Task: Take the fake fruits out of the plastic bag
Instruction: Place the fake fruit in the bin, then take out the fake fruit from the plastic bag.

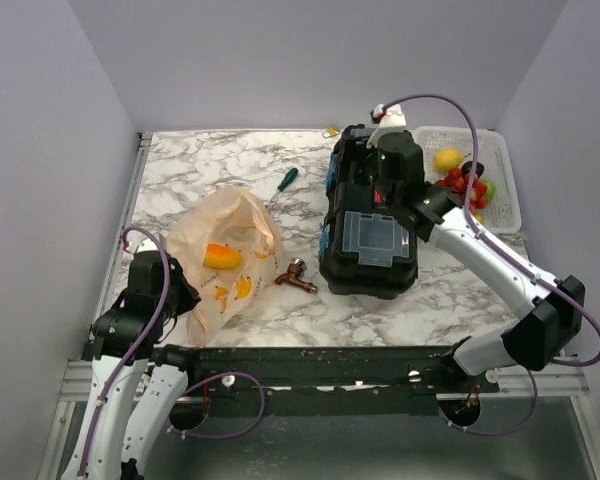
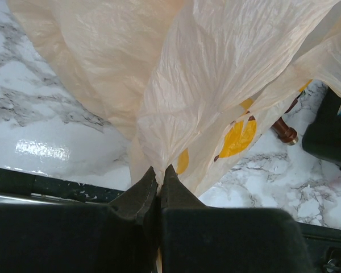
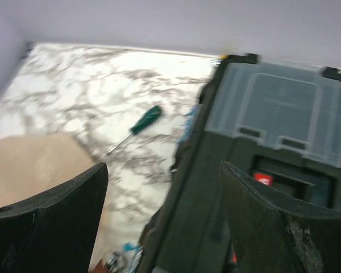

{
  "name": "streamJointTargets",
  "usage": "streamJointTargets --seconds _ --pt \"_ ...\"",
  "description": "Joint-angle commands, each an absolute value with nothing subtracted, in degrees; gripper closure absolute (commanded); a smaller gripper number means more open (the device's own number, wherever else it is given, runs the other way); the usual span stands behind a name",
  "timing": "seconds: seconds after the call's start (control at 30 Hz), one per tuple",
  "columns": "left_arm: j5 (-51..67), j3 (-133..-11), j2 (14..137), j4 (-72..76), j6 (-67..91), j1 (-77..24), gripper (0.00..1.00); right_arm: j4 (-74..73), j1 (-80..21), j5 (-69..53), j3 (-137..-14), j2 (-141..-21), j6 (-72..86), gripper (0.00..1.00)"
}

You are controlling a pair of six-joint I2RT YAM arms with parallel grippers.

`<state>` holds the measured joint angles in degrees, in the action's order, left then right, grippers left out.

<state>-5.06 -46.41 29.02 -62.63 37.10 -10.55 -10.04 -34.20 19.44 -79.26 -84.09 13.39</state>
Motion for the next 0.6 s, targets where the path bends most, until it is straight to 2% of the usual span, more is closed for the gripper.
streamJointTargets --seconds 0.0,0.17,0.3,0.57 --pt "-3.9 -46.3 29.6 -62.3 36.2 -10.0 1.00 -6.0 -44.4 11.7 -76.4 -78.5 8.0 0.19" --pt "-4.0 -46.4 29.8 -62.4 36.3 -9.8 1.00 -0.6 -58.5 4.1 -76.1 -81.2 1.6 0.18" --pt "-4.2 -46.4 29.7 -62.5 36.5 -9.8 1.00 2.5 -64.9 0.4 -78.3 -87.6 -0.8 0.18" --pt "-4.3 -46.3 29.3 -62.5 36.7 -9.7 1.00 6.0 -68.2 -0.4 -81.2 -102.0 -4.7 0.26"
